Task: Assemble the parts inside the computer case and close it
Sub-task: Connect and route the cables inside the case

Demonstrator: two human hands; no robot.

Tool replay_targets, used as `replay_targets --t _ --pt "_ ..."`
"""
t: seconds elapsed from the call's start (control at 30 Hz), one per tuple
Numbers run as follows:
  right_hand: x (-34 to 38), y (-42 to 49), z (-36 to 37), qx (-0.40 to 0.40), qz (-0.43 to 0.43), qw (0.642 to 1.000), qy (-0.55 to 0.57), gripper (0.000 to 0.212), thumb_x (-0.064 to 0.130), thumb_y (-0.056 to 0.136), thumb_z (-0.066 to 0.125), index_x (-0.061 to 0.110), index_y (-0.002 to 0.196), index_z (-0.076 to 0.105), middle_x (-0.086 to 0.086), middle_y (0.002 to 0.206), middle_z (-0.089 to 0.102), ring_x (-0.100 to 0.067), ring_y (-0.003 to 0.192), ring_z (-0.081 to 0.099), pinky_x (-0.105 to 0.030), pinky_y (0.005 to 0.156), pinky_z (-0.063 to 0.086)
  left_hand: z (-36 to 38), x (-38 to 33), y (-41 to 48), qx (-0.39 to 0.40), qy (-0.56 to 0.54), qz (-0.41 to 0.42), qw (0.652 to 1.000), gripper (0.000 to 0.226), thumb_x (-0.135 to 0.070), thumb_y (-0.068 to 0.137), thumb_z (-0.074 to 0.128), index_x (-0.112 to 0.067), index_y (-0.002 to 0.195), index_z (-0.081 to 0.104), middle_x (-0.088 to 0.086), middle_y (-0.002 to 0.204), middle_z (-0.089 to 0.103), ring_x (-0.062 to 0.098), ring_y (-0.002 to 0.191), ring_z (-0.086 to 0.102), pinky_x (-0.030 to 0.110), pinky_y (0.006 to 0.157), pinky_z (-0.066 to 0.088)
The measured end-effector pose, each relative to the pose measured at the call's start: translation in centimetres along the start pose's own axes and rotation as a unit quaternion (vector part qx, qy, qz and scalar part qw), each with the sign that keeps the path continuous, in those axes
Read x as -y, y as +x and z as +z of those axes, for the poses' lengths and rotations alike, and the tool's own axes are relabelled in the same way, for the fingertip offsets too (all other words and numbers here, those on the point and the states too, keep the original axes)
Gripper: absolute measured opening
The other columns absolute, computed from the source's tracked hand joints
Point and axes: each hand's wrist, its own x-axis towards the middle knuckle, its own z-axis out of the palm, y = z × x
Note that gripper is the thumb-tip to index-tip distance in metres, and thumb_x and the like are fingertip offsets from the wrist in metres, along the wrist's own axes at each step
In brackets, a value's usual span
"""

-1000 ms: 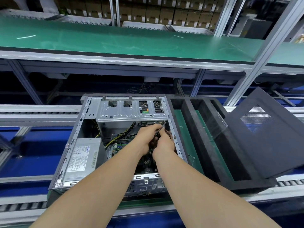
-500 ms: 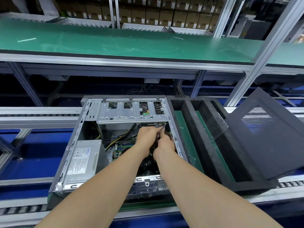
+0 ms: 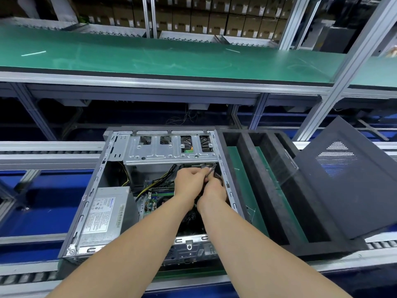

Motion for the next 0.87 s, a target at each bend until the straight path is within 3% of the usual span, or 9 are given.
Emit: replay_targets --t 0.17,0.23,0.33,0.47,0.53,0.63,0.7,0.77,0.87 --pt "0.29 0.19 -0.18 0.039 0.035 0.998 0.033 0.035 0.029 0.103 0.063 0.013 0.072 0.059 -0.005 0.074 0.061 -0.022 0.065 0.061 -0.031 0.064 0.053 -0.12 -0.22 0.10 0.016 -0.010 -0.019 1.000 0.029 -0.028 0.090 0.072 -0.011 0.068 0.077 -0.006 0.055 0.061 0.018 0.065 0.054 0.031 0.070 0.045" --pt "0.07 0.32 -0.03 0.037 0.047 0.996 0.070 0.029 0.025 0.100 0.068 0.011 0.075 0.061 -0.010 0.079 0.065 -0.027 0.075 0.064 -0.040 0.076 0.056 -0.01 -0.14 0.11 0.014 -0.004 -0.016 1.000 0.029 -0.029 0.092 0.072 -0.016 0.067 0.079 -0.006 0.055 0.062 0.018 0.066 0.057 0.032 0.072 0.048" --pt "-0.27 0.43 0.20 0.063 0.049 0.991 0.103 0.018 0.027 0.099 0.071 0.010 0.102 0.069 -0.011 0.094 0.069 -0.031 0.094 0.067 -0.051 0.095 0.056 -0.01 -0.29 0.00 0.003 0.006 -0.009 1.000 0.026 -0.033 0.089 0.074 -0.015 0.070 0.079 -0.006 0.056 0.062 0.016 0.063 0.058 0.031 0.069 0.048" --pt "-0.16 0.38 -0.03 0.085 0.075 0.983 0.141 0.037 0.036 0.097 0.073 0.014 0.127 0.069 -0.009 0.107 0.072 -0.031 0.109 0.069 -0.045 0.087 0.056 -0.10 -0.34 -0.21 0.006 0.006 -0.004 1.000 0.030 -0.034 0.081 0.080 -0.004 0.078 0.075 0.006 0.064 0.064 0.015 0.059 0.056 0.028 0.061 0.043" --pt "-0.35 0.49 0.00 0.084 0.076 0.983 0.142 0.036 0.036 0.098 0.072 0.014 0.126 0.069 -0.008 0.104 0.071 -0.029 0.101 0.068 -0.041 0.078 0.056 -0.09 -0.32 -0.32 0.003 0.004 -0.006 1.000 0.032 -0.032 0.083 0.079 -0.001 0.080 0.073 0.006 0.064 0.062 0.015 0.057 0.054 0.025 0.056 0.040" --pt "-0.44 0.56 0.00 0.058 0.061 0.986 0.140 0.033 0.030 0.099 0.070 0.010 0.125 0.068 -0.010 0.099 0.070 -0.028 0.089 0.066 -0.035 0.063 0.050 -0.14 -0.33 -0.43 0.016 -0.012 -0.008 1.000 0.035 -0.030 0.086 0.078 0.005 0.086 0.072 0.016 0.071 0.064 0.018 0.064 0.054 0.030 0.062 0.044" --pt "-0.37 0.46 0.00 0.073 0.064 0.983 0.154 0.037 0.028 0.101 0.067 0.010 0.133 0.067 -0.013 0.119 0.072 -0.030 0.104 0.068 -0.037 0.072 0.052 -0.03 -0.42 -0.50 0.020 0.008 0.004 1.000 0.033 -0.032 0.087 0.076 0.001 0.084 0.074 0.021 0.077 0.070 0.019 0.067 0.057 0.035 0.065 0.050" --pt "-0.28 0.11 -0.02 0.096 0.076 0.977 0.176 0.037 0.028 0.103 0.065 0.014 0.138 0.066 -0.012 0.132 0.070 -0.031 0.119 0.066 -0.041 0.088 0.054 0.07 -0.53 -0.48 0.004 0.032 0.007 0.999 0.025 -0.035 0.084 0.076 -0.012 0.074 0.078 0.012 0.073 0.073 0.016 0.066 0.060 0.037 0.068 0.053" --pt "-0.34 0.18 -0.04 0.103 0.053 0.978 0.174 0.034 0.019 0.102 0.066 0.011 0.135 0.067 -0.015 0.125 0.070 -0.029 0.106 0.067 -0.044 0.094 0.053 -0.04 -0.63 -0.45 -0.021 0.035 -0.012 0.999 0.030 -0.035 0.081 0.072 -0.030 0.052 0.072 -0.009 0.051 0.064 0.005 0.053 0.056 0.025 0.056 0.040"
